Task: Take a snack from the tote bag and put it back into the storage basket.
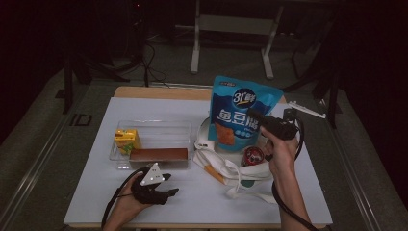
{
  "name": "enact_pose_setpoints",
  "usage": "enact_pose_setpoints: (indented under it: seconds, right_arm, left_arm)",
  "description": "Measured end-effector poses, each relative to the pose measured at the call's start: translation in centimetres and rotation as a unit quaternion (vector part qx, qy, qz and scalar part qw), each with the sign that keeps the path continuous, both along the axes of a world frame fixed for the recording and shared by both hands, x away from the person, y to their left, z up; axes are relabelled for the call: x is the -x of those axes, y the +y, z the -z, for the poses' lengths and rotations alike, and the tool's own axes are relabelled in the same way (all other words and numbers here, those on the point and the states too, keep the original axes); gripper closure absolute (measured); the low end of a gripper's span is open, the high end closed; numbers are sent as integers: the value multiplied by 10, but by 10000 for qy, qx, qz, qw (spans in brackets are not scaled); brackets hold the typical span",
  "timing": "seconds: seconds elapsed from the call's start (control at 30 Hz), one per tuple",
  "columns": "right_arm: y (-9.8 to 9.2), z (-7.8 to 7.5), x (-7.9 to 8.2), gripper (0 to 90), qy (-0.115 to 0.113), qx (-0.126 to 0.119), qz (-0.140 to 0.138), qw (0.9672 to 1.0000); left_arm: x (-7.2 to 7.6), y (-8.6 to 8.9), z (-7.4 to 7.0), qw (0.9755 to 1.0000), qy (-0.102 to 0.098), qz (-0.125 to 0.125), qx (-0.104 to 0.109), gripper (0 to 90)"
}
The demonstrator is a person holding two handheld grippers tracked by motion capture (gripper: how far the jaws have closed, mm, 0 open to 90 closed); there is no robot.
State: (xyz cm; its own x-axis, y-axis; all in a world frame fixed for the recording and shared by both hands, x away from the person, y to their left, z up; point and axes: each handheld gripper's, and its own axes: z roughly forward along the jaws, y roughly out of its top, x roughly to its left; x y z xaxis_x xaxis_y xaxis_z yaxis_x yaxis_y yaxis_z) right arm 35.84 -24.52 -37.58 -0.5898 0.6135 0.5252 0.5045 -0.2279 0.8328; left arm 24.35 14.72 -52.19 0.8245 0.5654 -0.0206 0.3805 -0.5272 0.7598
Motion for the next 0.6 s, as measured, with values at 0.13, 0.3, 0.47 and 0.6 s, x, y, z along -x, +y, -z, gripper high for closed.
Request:
enact_pose_setpoints:
  seconds: [0.13,0.3,0.47,0.6]
  right_arm:
    - [2,-2,2,900,-27,-17,-62,10000]
    - [4,-4,3,900,-47,-46,-94,9999]
    - [5,-6,4,900,-72,-54,-183,9998]
    - [5,-7,6,900,-84,-100,-221,9997]
  left_arm:
    - [0,0,0,10000,9,12,-15,412]
    - [0,0,0,10000,14,24,-20,412]
    - [0,0,0,10000,22,29,-28,412]
    - [0,-1,1,10000,51,68,-39,407]
